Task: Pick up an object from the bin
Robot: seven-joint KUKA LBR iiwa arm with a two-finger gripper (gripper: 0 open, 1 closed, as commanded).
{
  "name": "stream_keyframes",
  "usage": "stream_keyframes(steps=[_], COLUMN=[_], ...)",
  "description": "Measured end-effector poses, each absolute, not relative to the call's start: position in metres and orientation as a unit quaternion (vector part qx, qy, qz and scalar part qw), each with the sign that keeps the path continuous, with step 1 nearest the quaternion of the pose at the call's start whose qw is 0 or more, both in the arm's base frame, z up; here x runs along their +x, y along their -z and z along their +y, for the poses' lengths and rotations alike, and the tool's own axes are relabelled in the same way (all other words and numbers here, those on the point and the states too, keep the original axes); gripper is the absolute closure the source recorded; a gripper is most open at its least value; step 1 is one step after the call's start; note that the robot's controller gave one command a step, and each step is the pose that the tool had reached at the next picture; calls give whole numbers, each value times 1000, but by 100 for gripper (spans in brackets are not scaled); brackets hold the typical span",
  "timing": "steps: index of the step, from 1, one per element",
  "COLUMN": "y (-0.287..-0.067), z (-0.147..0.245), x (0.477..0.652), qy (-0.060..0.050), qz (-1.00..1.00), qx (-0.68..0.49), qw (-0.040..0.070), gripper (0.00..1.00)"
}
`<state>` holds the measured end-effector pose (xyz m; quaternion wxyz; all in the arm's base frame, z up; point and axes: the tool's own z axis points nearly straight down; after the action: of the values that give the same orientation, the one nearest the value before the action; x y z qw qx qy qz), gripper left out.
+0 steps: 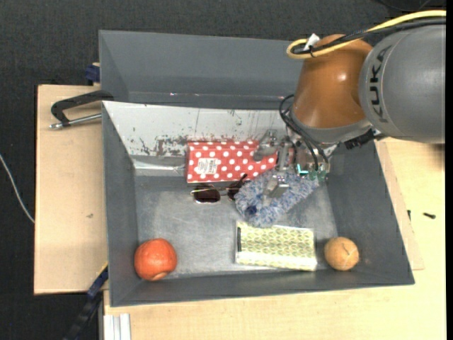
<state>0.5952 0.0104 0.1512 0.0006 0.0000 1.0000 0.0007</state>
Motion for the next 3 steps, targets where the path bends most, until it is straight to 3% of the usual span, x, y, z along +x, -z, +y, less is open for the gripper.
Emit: stream_keyframes(steps=[1, 2, 3], y=[-152, -78, -78], z=[10, 10, 10], x=[595, 583, 583], qy=[-1, -1, -1], qz=[1000, 999, 999], qx=[0, -36, -36], qw=[1, 2, 2], gripper=[0, 100, 100])
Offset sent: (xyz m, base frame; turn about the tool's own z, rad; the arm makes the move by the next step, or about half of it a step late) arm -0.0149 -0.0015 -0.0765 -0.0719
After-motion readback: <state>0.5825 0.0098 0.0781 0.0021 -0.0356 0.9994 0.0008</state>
